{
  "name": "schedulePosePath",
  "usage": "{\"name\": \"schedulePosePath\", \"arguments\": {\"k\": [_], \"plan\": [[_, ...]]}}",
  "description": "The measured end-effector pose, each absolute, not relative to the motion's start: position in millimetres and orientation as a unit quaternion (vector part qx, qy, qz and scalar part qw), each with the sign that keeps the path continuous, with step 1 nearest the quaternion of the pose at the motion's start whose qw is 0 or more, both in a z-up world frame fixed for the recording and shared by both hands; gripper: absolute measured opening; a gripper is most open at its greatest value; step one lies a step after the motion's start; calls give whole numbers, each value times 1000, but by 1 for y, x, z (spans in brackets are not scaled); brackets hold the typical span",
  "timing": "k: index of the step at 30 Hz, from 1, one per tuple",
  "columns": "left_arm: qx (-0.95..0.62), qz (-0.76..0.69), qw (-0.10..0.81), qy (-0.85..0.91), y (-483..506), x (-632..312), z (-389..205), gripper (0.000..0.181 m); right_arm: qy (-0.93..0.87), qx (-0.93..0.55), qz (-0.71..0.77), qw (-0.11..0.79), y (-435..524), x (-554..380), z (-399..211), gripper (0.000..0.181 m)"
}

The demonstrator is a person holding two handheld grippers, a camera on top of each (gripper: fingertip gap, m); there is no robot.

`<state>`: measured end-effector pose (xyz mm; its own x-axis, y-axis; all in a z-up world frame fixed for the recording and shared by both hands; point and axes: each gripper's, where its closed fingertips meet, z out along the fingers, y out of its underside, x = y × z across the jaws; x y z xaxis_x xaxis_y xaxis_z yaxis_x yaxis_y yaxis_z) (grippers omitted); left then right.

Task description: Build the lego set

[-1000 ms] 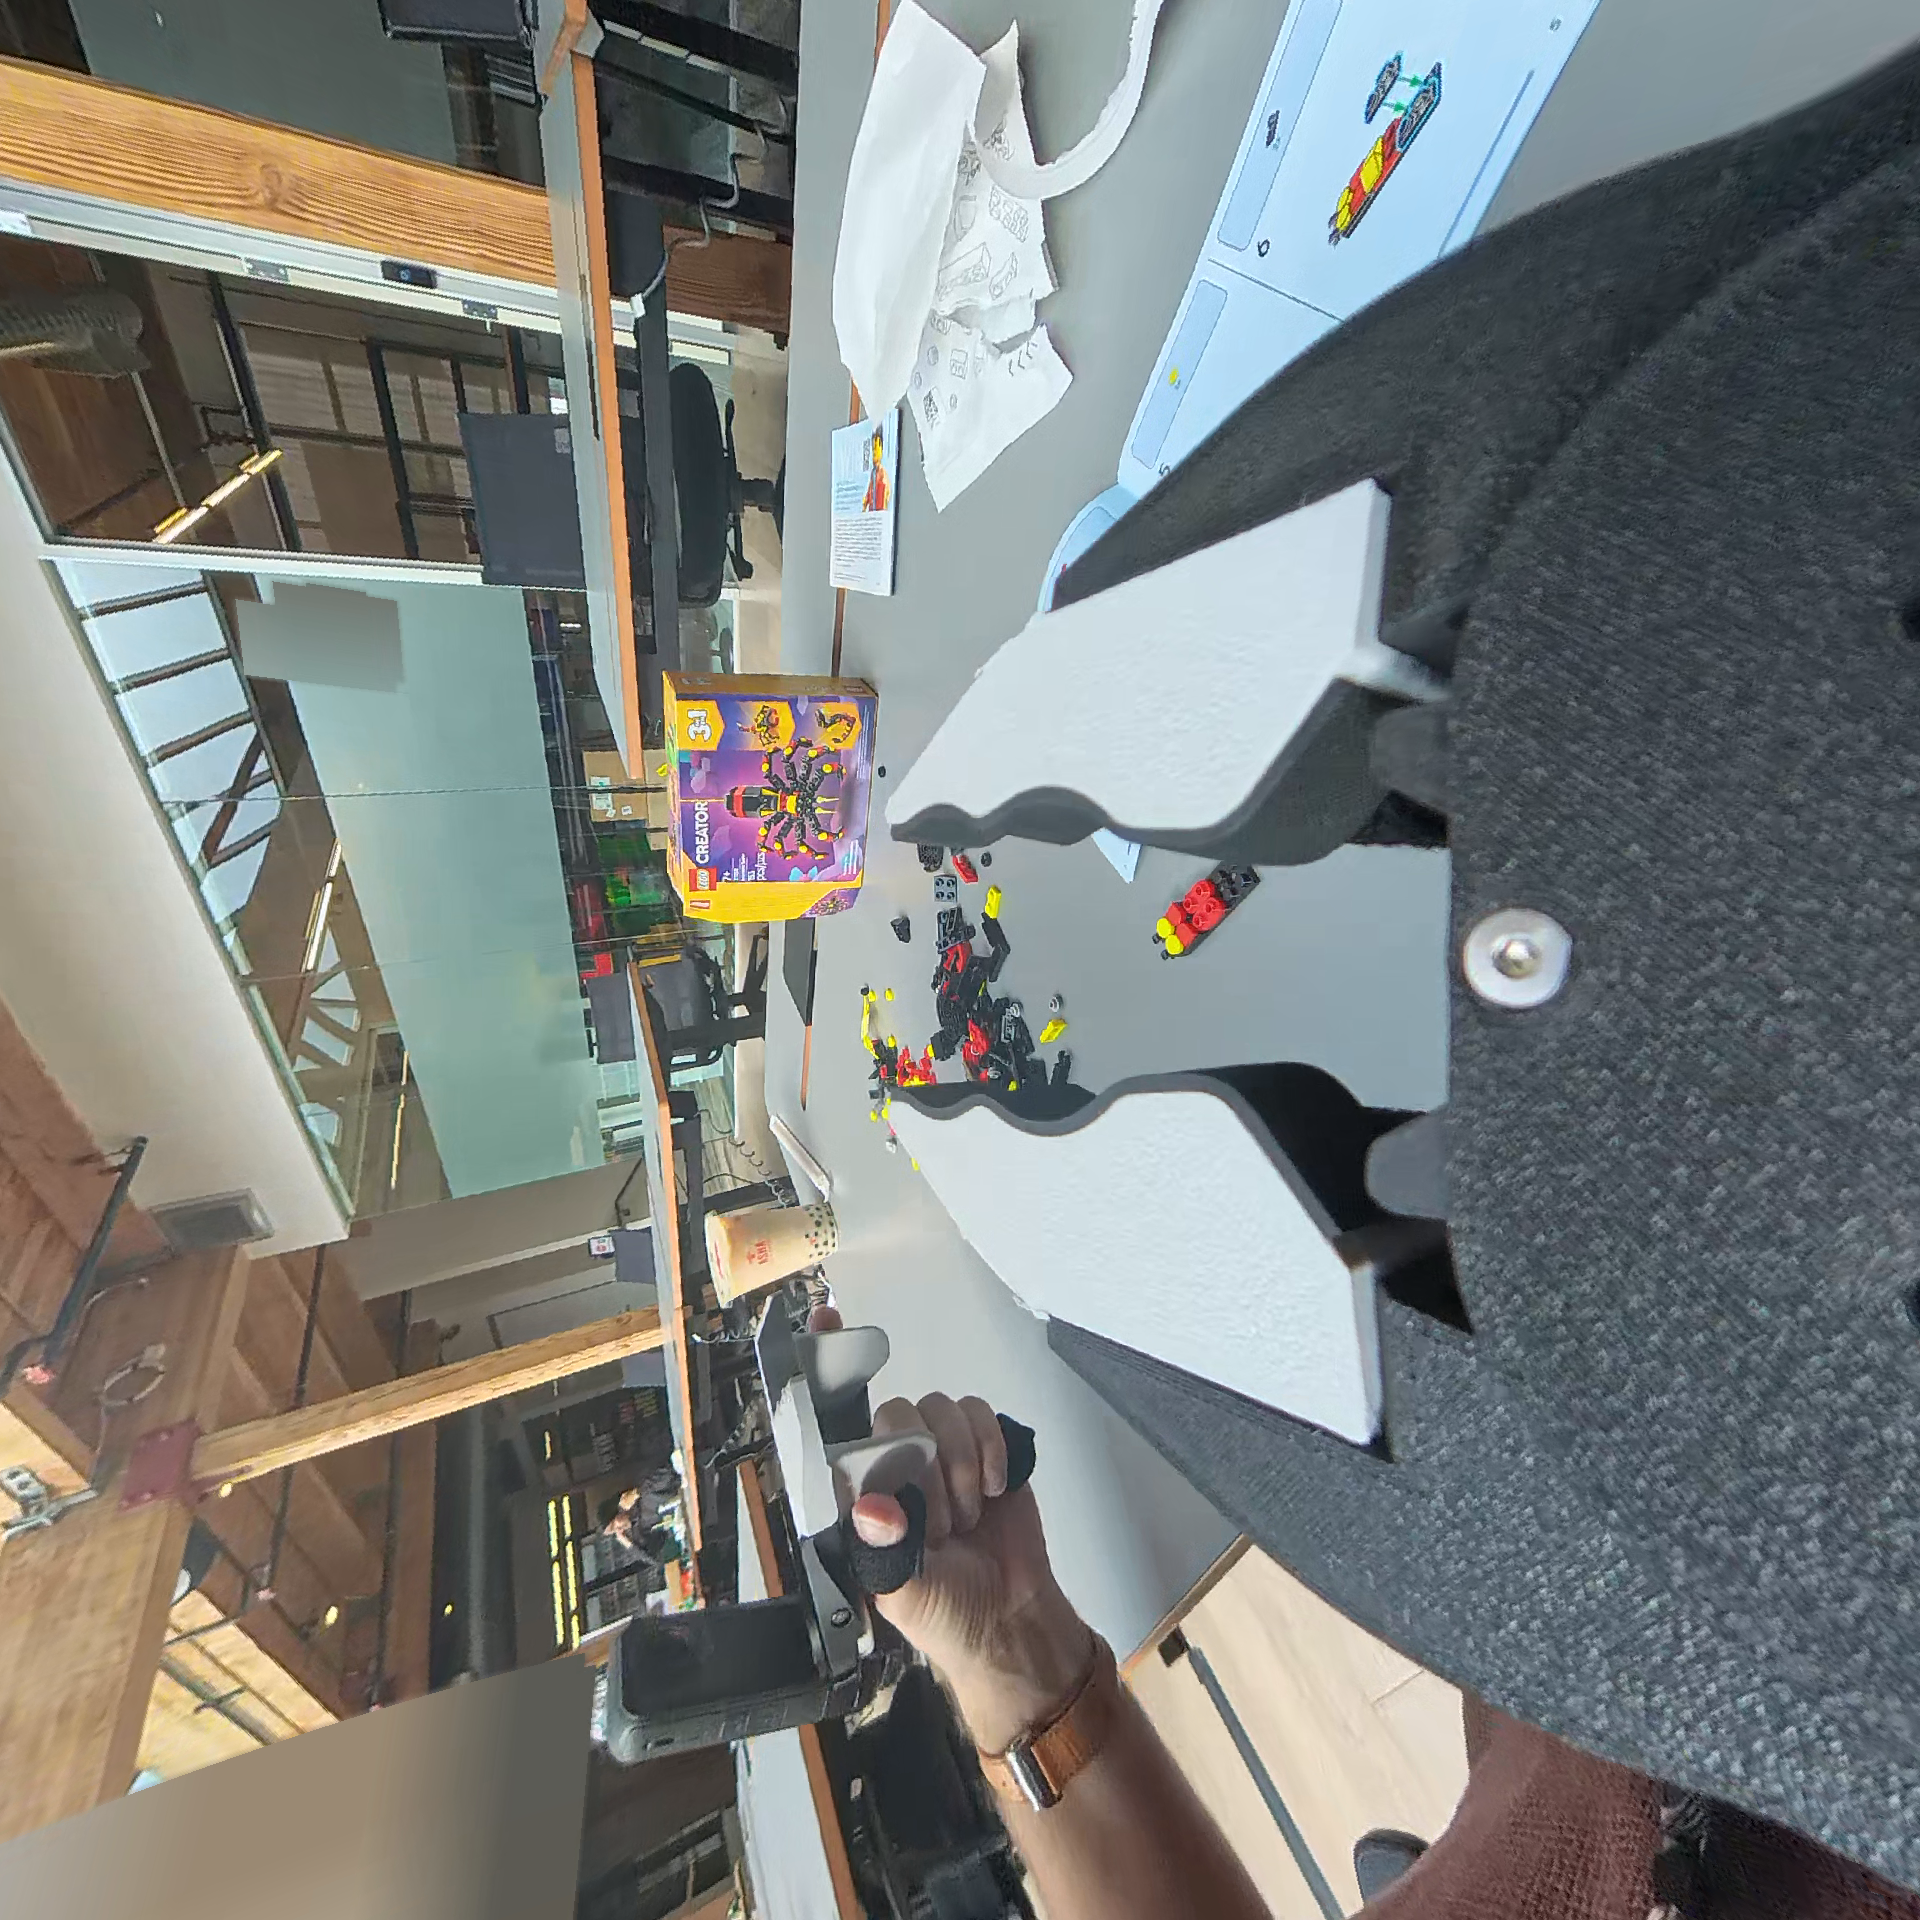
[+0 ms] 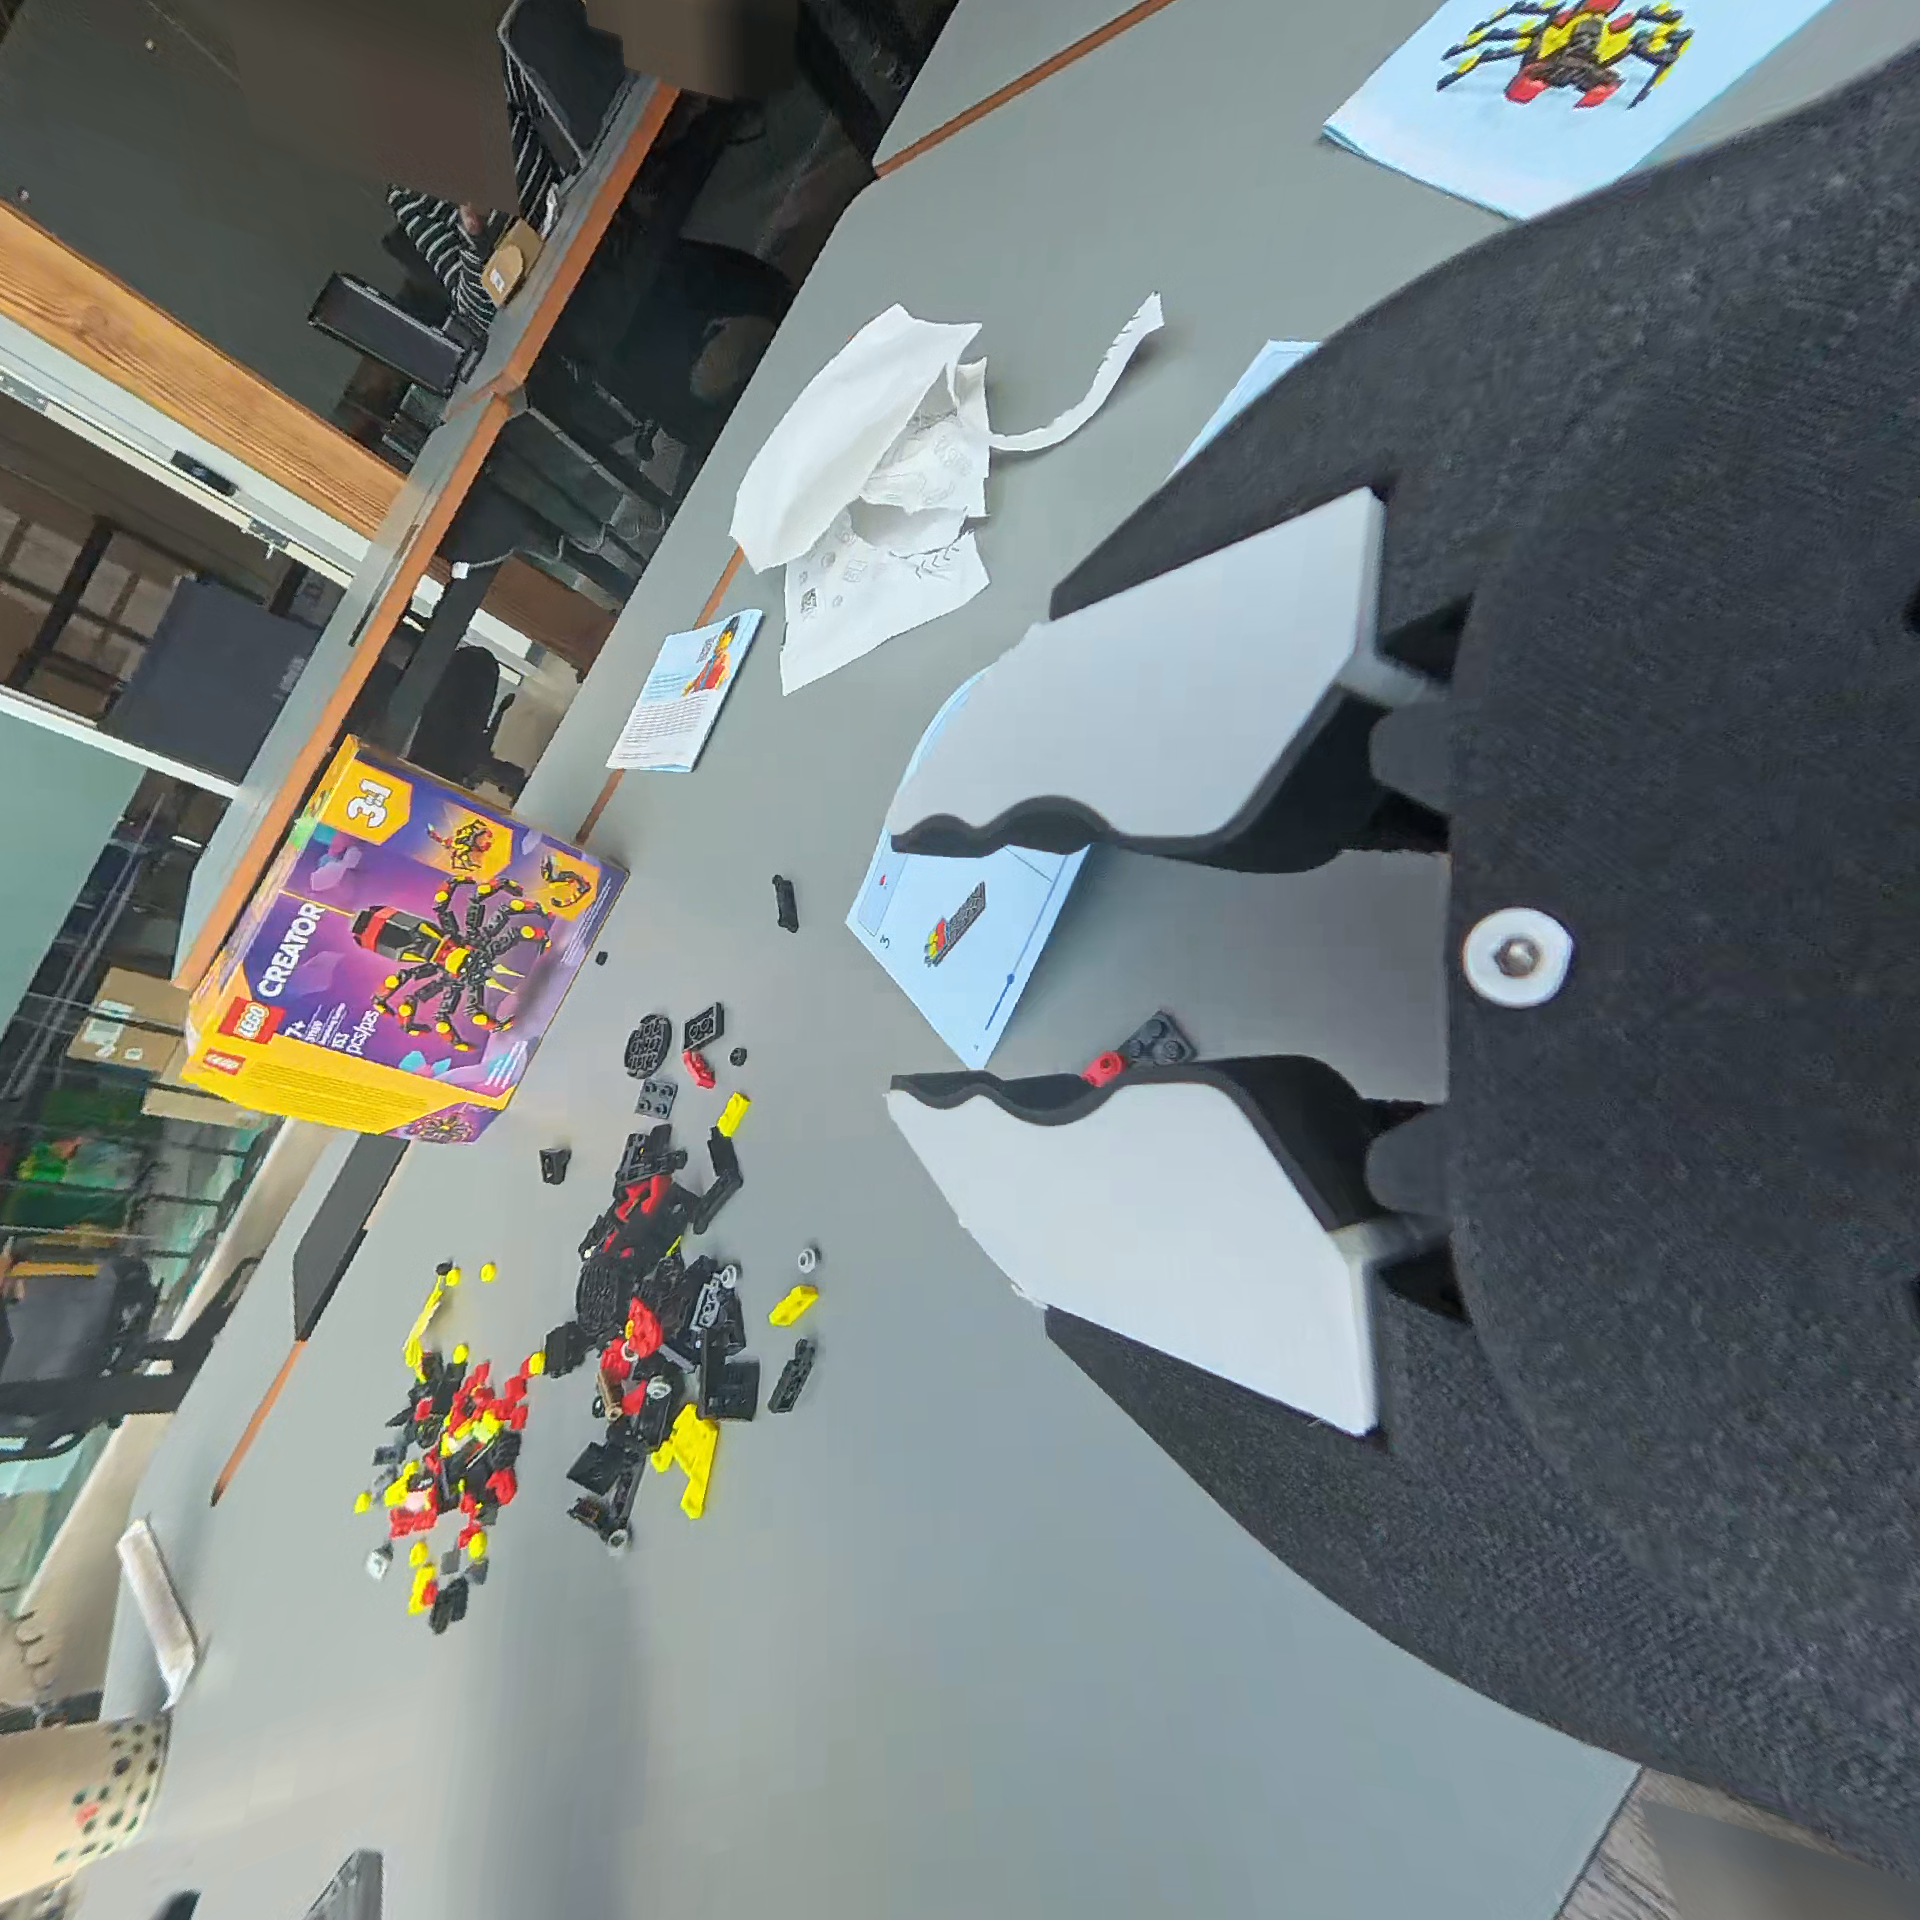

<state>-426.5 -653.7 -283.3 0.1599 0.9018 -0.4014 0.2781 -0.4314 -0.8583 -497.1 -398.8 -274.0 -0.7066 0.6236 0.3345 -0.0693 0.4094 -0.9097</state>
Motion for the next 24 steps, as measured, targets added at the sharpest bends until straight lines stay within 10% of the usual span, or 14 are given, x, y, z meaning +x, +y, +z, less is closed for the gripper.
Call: {"name": "schedulePosePath", "arguments": {"k": [9,13,24], "plan": [[-716,486,357,-351,-632,-434,-276,0,-774,-171,554,253,-414,-491,-280,25],[-764,440,357,-309,-577,-468,-273,47,-784,-91,563,245,-493,-493,-256,22],[-751,348,352,-437,-669,-548,-247,54,-781,-227,511,278,-381,-610,-216,30]]}}
